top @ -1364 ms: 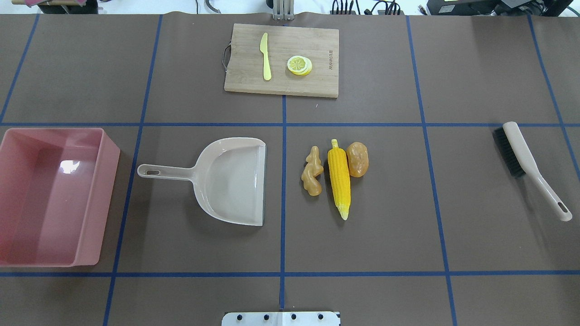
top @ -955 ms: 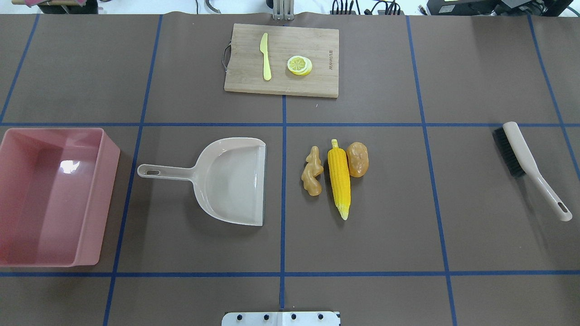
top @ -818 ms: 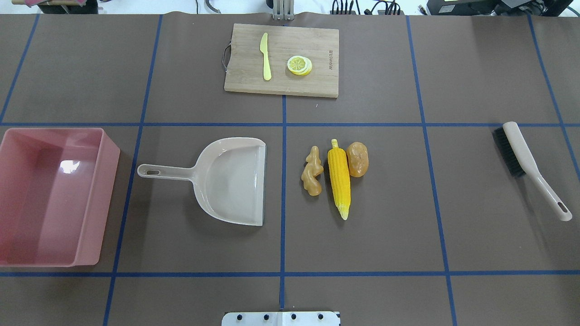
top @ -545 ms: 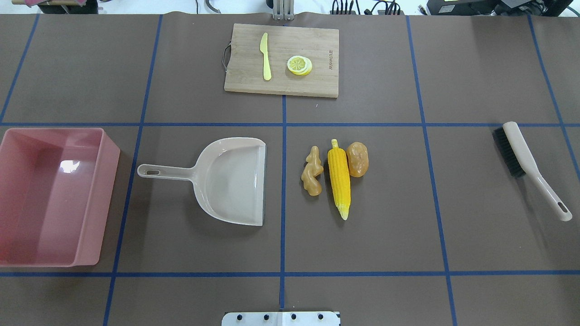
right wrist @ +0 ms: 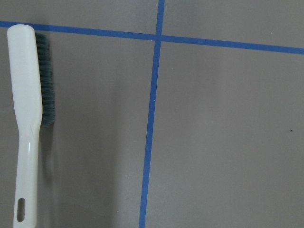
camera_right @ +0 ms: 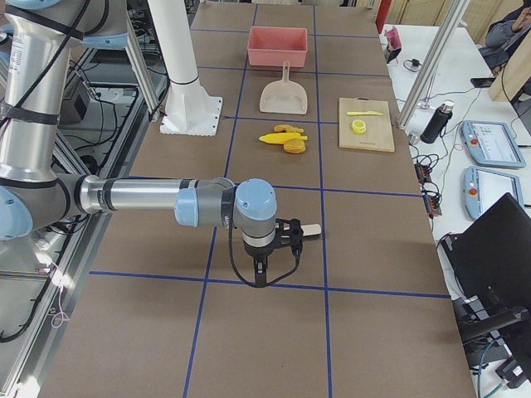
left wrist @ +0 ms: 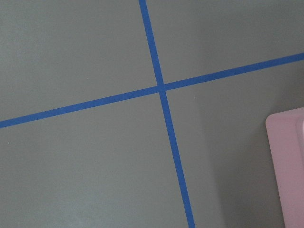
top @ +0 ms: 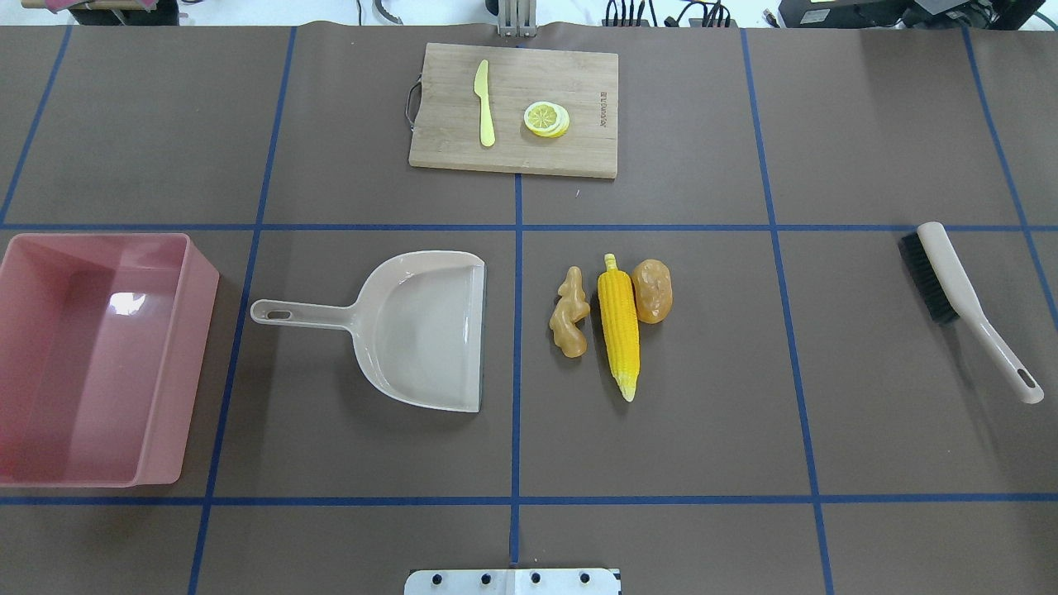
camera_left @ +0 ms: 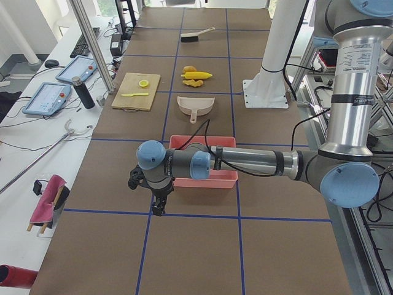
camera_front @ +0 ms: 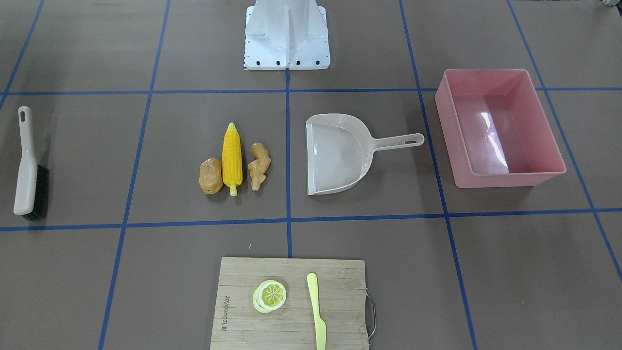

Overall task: Sweep and dump trash into bin
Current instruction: 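Hold still while the right gripper closes on the white brush handle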

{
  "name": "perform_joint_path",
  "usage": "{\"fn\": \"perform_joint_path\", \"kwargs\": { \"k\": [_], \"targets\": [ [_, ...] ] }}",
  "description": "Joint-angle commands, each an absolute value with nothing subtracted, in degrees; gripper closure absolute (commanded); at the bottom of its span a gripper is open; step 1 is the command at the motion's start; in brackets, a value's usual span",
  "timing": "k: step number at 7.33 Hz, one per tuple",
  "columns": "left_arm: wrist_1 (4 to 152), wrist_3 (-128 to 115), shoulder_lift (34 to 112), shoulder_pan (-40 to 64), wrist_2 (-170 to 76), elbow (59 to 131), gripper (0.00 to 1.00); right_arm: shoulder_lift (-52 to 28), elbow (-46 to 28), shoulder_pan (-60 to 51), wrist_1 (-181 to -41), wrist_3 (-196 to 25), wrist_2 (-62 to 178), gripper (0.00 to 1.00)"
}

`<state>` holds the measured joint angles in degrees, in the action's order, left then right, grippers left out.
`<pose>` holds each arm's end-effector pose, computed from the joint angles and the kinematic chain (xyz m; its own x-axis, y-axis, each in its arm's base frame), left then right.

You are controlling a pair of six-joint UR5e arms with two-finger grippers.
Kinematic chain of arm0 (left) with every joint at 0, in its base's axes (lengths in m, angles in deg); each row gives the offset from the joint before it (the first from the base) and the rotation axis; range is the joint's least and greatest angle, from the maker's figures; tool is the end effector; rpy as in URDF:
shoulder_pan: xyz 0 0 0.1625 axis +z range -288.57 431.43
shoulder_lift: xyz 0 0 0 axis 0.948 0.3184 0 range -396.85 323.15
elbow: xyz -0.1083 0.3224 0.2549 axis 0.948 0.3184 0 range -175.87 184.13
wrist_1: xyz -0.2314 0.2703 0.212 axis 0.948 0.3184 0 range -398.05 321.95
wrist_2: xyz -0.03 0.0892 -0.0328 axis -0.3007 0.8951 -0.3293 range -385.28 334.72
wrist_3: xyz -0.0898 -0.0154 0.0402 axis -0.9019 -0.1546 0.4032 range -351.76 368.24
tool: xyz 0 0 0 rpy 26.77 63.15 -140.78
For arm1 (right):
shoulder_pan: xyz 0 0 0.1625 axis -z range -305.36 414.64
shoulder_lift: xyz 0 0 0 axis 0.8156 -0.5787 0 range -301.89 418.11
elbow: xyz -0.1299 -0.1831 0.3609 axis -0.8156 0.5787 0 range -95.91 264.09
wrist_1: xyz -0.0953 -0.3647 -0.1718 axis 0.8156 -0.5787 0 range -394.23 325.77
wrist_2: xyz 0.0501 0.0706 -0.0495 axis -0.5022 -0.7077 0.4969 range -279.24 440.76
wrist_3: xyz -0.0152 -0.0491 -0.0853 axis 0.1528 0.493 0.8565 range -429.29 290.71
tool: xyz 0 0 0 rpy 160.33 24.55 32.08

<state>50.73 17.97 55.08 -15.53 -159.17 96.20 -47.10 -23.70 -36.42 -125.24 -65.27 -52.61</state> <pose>-0.0373 -0.5112 0.6267 0.6986 0.2392 -0.6743 -0.1734 0.9710 0.1648 0.0720 -0.3807 0.6246 0.7268 -0.0754 0.6827 0.0325 0.9966 0.0754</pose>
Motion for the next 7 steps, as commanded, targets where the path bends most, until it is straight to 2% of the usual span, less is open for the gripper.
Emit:
{"fn": "perform_joint_path", "kwargs": {
  "k": [1, 4, 6, 7],
  "targets": [
    [50.54, 17.82, 55.35, -15.49, -159.22, 97.47, 0.01, -47.01, -23.84, -33.97, -125.02, -70.58, -54.41, 0.00],
    [50.36, 17.82, 55.43, -15.49, -159.14, 97.73, 0.01, -47.18, -24.11, -21.88, -115.04, -86.47, -53.99, 0.00],
    [47.66, 17.82, 55.35, -15.23, -158.96, 105.42, 0.01, -46.66, -24.37, -13.95, -113.77, -91.33, -52.76, 0.00],
    [44.33, 18.00, 58.22, -12.79, -158.61, 107.90, 0.01, -46.65, -24.98, -11.91, -113.86, -92.14, -51.79, 0.00]
  ]
}}
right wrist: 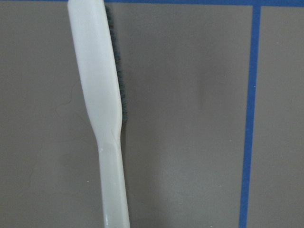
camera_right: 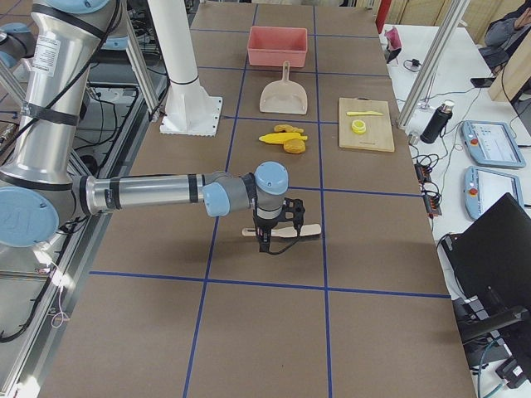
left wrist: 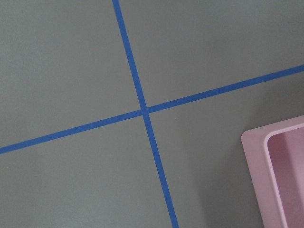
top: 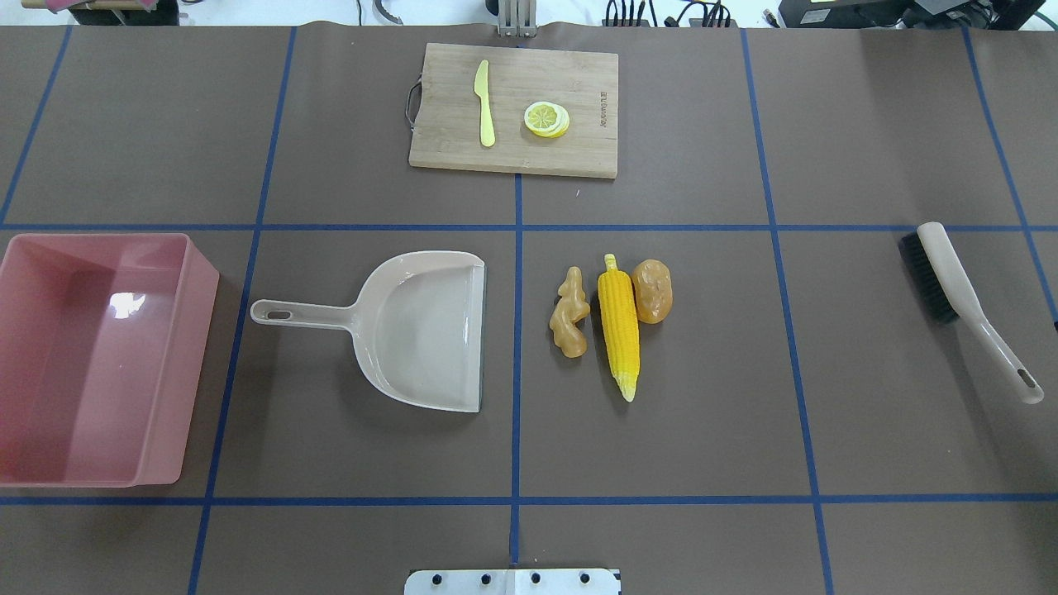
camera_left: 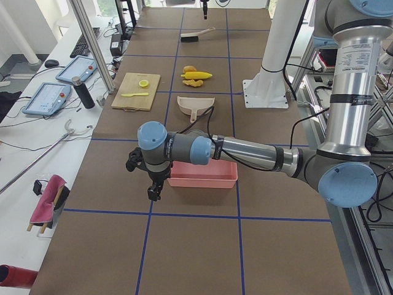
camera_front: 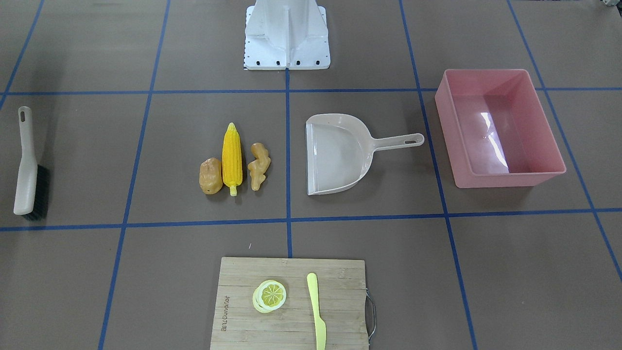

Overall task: Sweep and dump trash into bin
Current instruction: 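Hold still while the right gripper closes on the white brush handle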

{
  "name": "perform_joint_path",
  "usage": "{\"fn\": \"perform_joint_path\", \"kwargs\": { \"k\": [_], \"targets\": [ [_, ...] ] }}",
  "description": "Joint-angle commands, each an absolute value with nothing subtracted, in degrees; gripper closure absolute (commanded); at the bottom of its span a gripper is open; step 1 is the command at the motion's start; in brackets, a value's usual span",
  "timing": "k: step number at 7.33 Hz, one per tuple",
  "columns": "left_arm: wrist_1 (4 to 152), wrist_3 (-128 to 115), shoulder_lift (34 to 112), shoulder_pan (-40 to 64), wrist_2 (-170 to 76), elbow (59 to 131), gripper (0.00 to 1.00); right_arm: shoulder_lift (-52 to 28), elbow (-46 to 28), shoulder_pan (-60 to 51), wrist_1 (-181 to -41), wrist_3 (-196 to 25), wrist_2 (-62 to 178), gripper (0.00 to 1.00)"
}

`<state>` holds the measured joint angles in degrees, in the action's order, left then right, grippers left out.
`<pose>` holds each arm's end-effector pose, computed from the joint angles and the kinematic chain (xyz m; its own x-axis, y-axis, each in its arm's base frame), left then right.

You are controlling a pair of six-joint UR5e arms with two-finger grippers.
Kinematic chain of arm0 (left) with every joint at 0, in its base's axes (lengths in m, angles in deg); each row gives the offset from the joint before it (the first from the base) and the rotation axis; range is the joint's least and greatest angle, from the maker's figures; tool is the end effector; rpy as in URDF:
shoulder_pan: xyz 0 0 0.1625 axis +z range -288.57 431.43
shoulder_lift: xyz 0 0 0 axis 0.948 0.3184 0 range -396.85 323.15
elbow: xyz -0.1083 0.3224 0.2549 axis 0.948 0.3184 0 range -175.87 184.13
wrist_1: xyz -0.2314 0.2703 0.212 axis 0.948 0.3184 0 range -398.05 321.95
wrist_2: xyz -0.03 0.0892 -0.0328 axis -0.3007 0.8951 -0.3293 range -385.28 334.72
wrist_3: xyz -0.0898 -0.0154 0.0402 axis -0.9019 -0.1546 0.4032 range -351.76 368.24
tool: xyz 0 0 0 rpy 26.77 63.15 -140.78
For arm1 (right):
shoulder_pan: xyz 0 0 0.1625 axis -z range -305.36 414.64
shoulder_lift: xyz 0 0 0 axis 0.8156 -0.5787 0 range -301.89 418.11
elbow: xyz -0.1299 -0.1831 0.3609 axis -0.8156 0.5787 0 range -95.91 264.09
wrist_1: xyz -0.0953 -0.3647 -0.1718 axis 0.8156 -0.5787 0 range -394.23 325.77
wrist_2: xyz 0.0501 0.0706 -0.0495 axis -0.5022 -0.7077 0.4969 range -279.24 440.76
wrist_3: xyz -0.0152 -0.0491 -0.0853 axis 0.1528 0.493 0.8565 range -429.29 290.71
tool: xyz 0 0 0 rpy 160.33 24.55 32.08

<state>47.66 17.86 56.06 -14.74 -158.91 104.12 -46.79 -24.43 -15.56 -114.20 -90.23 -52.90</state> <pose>-0.0303 -0.5163 0.5557 0.6942 0.3140 -0.6476 -0.1845 0.9474 0.2616 -0.0733 -0.3945 0.5949 0.7020 -0.0452 0.7108 0.0839 0.9963 -0.0194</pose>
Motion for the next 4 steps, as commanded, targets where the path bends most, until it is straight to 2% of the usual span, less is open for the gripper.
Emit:
{"fn": "perform_joint_path", "kwargs": {
  "k": [1, 3, 4],
  "targets": [
    [43.69, 18.00, 63.55, -9.11, -158.52, 107.93, 0.00, -46.65, -24.90, -10.06, -113.86, -92.49, -51.61, 0.00],
    [36.63, 17.91, 70.26, -6.10, -158.44, 112.20, 0.00, -46.92, -24.37, -7.42, -113.94, -92.67, -50.73, 0.00],
    [34.13, 18.00, 74.46, -0.43, -158.00, 111.80, 0.00, -46.74, -23.67, -6.97, -113.94, -92.67, -50.82, 0.00]
  ]
}}
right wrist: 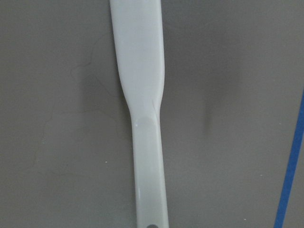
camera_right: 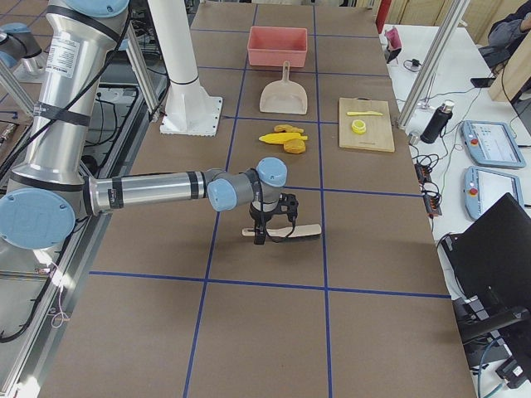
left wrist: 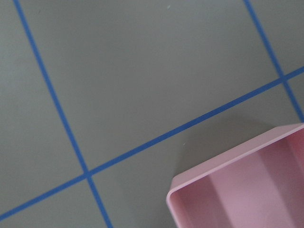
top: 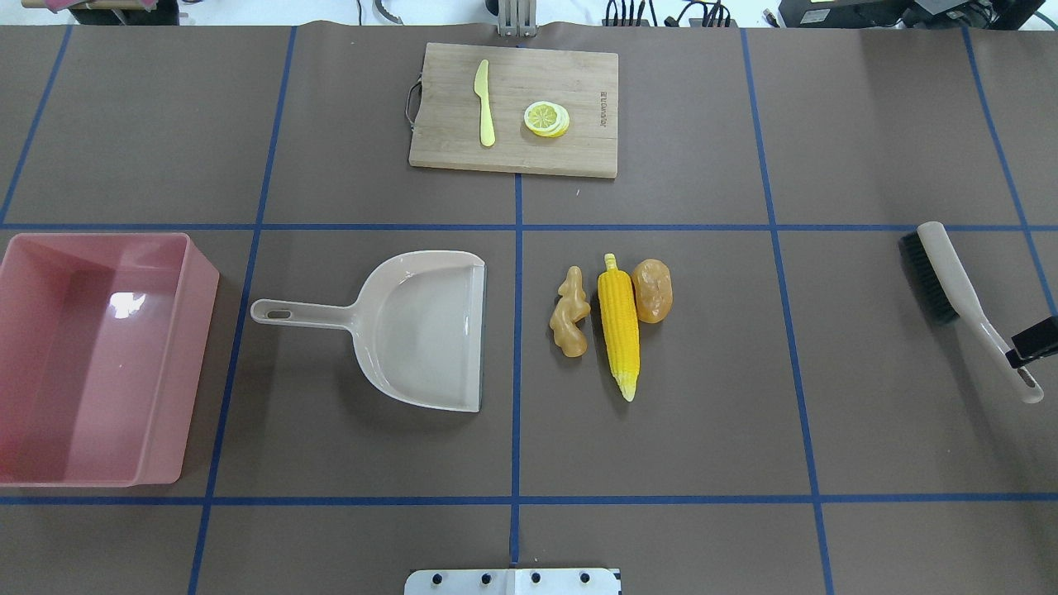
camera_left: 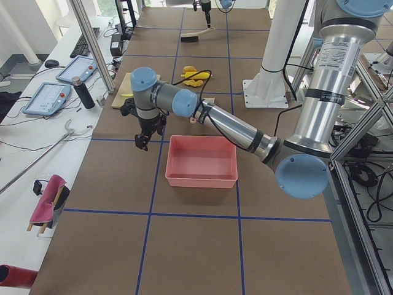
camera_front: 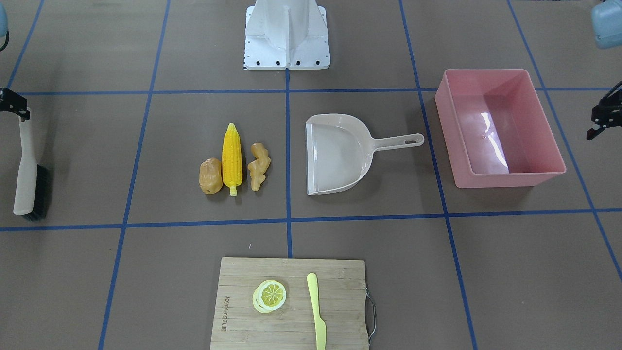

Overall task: Sweep and dump trash into bin
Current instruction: 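Move the left gripper over the pink bin toward the dustpan handle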

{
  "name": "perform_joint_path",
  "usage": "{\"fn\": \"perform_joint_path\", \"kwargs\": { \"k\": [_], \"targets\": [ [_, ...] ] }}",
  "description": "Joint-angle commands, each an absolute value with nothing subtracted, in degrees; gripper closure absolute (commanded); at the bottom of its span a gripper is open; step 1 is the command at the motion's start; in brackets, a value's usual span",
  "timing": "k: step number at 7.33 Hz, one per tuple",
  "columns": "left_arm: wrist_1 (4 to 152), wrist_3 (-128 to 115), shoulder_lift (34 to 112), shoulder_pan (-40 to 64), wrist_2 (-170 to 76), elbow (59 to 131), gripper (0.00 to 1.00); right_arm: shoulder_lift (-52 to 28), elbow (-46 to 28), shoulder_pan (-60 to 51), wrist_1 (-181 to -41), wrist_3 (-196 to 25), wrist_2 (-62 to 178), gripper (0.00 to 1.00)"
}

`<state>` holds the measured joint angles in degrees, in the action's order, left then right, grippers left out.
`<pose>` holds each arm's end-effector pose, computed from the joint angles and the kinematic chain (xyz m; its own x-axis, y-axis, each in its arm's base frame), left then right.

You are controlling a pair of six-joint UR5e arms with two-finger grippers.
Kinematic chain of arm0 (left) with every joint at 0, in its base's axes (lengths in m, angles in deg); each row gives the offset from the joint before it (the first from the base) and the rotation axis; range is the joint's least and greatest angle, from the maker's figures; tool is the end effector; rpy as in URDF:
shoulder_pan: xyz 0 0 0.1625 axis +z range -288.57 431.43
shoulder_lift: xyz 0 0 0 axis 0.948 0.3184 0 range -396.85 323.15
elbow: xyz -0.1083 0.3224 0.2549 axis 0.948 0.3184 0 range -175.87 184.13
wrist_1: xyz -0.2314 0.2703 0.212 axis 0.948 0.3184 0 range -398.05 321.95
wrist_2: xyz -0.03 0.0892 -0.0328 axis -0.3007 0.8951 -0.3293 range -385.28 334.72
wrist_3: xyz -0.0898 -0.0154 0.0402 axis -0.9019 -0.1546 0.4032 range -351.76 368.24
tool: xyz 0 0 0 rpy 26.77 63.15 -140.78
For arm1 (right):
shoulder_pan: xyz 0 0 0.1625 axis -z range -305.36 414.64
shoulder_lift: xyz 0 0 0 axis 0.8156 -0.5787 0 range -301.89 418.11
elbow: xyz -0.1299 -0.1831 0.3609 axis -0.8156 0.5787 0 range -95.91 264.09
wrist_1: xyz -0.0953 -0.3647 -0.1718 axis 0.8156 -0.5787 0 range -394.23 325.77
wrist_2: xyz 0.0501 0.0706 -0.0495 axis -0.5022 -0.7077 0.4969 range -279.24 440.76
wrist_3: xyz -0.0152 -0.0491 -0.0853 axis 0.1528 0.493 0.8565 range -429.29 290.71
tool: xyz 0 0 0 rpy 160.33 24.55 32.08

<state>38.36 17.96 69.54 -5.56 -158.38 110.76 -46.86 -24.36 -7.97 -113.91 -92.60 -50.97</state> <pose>0.0639 -0.5671 0.3920 0.6150 0.5353 -0.5790 -0.3206 0.8406 0.4366 -0.1227 -0.3827 0.5977 0.7184 -0.1035 0.6879 0.1770 0.9835 -0.0368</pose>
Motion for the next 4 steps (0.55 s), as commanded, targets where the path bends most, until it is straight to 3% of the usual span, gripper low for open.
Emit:
{"fn": "perform_joint_path", "kwargs": {
  "k": [1, 4],
  "targets": [
    [30.28, 18.09, 77.03, 3.63, -155.21, 113.28, 0.00, -46.66, -22.97, -6.10, -113.86, -92.67, -50.73, 0.00],
    [22.67, 18.61, 80.40, 14.37, -143.94, 123.29, 0.00, -46.31, -21.56, -3.11, -113.86, -92.67, -49.07, 0.03]
  ]
}}
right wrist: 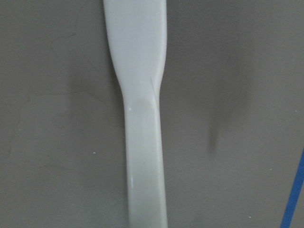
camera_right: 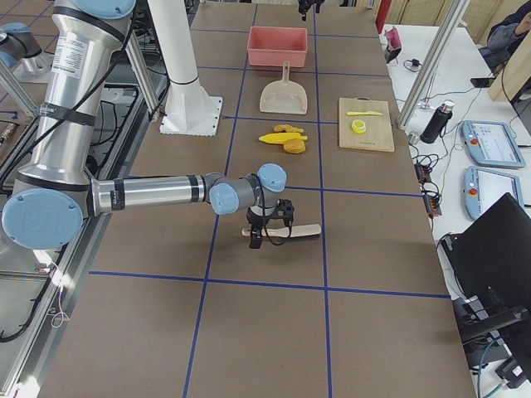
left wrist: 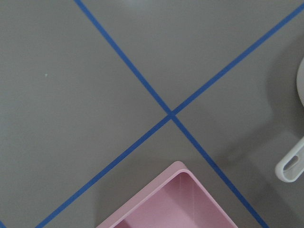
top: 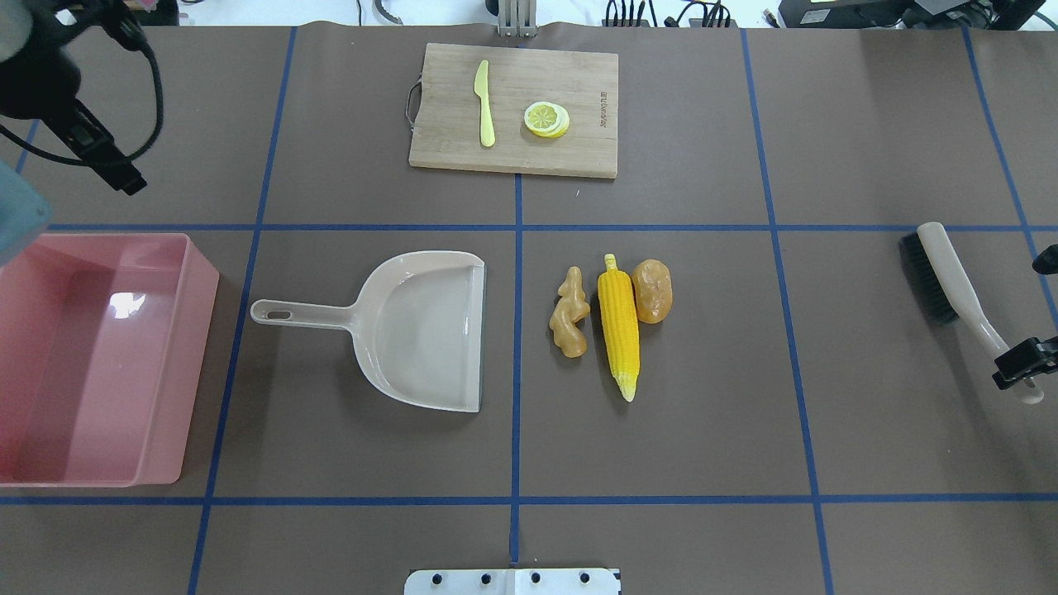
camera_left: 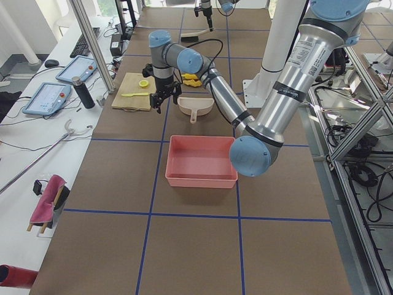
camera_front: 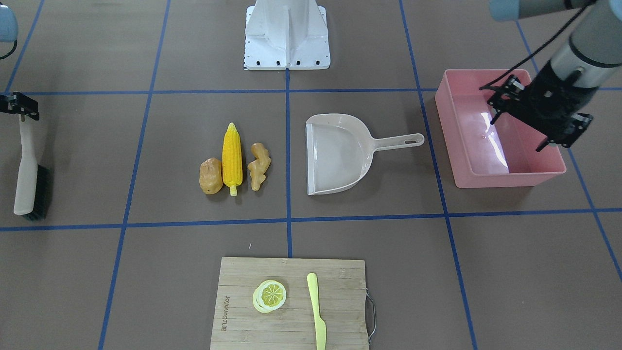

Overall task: Sweep and dump trash into bin
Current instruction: 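Move the left gripper over the pink bin toward the dustpan handle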

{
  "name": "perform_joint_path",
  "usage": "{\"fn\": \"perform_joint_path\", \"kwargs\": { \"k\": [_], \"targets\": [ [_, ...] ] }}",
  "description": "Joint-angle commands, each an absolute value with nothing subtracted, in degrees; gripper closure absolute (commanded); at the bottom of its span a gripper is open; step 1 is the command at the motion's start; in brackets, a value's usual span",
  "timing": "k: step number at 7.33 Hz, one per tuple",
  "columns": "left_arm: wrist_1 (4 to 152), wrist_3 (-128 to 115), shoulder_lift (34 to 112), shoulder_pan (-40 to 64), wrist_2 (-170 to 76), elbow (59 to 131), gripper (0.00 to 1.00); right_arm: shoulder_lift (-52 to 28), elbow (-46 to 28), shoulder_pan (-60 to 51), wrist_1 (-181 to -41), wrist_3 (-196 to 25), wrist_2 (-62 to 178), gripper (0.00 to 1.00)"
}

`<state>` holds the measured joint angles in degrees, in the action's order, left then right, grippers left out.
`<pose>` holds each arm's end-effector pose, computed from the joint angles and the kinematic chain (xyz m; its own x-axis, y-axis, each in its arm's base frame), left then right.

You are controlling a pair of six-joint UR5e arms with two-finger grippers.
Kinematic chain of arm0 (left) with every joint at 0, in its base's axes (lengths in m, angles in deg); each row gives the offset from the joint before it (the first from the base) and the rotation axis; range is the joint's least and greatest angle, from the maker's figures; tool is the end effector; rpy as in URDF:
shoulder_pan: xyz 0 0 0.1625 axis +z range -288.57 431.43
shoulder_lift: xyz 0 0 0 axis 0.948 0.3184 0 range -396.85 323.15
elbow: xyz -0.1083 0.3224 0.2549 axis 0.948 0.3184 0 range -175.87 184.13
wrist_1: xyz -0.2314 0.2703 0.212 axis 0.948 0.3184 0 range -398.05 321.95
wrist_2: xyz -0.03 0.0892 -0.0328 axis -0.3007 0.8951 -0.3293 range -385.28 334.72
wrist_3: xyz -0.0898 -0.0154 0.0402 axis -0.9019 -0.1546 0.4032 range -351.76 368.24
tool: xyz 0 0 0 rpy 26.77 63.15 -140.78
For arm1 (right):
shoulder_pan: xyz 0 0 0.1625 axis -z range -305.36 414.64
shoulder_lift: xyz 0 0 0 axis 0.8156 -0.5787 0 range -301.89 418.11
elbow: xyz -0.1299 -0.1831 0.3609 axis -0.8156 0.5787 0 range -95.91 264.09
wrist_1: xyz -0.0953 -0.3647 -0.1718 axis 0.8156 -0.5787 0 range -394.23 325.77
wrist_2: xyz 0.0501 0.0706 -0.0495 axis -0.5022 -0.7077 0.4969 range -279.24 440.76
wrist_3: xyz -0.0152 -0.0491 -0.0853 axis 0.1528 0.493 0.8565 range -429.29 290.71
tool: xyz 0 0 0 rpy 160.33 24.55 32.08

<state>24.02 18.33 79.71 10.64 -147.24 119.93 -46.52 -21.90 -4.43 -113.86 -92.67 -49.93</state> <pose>0.2005 -0.5240 0.2678 0.5462 0.7349 -0.4021 -0.5484 0.6765 0.4916 -0.1457 -0.3763 0.6181 0.7343 -0.1288 0.6665 0.2308 0.9707 -0.0668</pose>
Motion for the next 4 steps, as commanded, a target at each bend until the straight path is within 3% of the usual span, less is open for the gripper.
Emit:
{"fn": "perform_joint_path", "kwargs": {
  "k": [1, 4],
  "targets": [
    [22.59, 18.70, 80.31, 16.92, -143.93, 125.48, 0.00, -46.04, -21.47, -2.49, -113.94, -92.67, -48.62, 0.10],
    [23.99, 31.47, 78.37, 18.96, -144.03, 125.08, 0.01, -45.07, -21.12, -2.40, -114.38, -92.67, -48.71, 0.49]
  ]
}}
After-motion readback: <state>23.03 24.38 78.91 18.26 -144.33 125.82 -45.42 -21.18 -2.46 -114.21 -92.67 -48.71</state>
